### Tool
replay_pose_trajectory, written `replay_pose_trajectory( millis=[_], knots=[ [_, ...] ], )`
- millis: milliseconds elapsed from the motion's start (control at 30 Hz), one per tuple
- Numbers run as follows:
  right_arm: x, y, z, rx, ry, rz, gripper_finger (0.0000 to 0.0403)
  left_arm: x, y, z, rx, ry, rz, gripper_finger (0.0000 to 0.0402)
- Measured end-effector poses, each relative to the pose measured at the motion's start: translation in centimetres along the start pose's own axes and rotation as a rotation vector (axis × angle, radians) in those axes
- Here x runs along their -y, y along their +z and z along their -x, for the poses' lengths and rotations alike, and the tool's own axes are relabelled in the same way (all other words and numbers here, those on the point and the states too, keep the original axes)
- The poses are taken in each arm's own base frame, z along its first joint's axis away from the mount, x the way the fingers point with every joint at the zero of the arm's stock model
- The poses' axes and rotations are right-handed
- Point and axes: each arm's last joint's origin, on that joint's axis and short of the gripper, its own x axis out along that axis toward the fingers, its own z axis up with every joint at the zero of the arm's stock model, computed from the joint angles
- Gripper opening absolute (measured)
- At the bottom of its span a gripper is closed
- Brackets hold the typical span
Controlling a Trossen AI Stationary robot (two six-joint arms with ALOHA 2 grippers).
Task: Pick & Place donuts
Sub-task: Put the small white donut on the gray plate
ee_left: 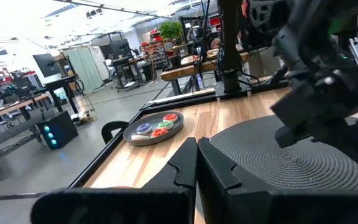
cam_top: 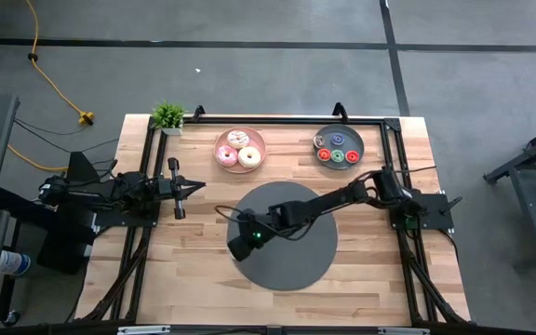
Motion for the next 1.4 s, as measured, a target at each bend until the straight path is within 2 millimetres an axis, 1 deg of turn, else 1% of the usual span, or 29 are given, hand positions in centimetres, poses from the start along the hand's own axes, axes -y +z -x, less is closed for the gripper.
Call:
replay_pose_trajectory(
  millis=[200, 367, 533, 833, 1000, 1100, 1167, 1400],
  knots=[
    [0.6, 2.3, 0.8, 0.038, -0.019, 0.003, 0.0071, 0.0, 0.0, 0.0, 0.000, 0.000, 0.000, 0.0000],
    [1.2, 4.6, 2.7, 0.115, -0.075, 0.007, 0.0071, 0.0, 0.0, 0.0, 0.000, 0.000, 0.000, 0.0000],
    [2.2, 7.1, 6.2, 0.188, -0.201, 0.005, 0.0071, 0.0, 0.0, 0.0, 0.000, 0.001, 0.000, 0.0000],
    [5.3, 10.9, 14.4, 0.233, -0.471, -0.033, 0.0071, 0.0, 0.0, 0.0, 0.000, 0.001, 0.000, 0.0000],
    [7.7, 12.0, 18.7, 0.193, -0.640, -0.063, 0.0071, 0.0, 0.0, 0.0, 0.000, 0.001, 0.000, 0.0000],
    [9.4, 12.3, 21.1, 0.198, -0.714, -0.091, 0.0071, 0.0, 0.0, 0.0, 0.000, 0.002, 0.000, 0.0000],
    [11.1, 11.9, 22.5, 0.220, -0.723, -0.125, 0.0071, 0.0, 0.0, 0.0, 0.000, 0.001, 0.000, 0.0000],
    [18.3, 9.1, 25.7, 0.375, -0.665, -0.267, 0.0071, 0.0, 0.0, 0.0, 0.000, 0.001, 0.000, 0.0000]
  ],
)
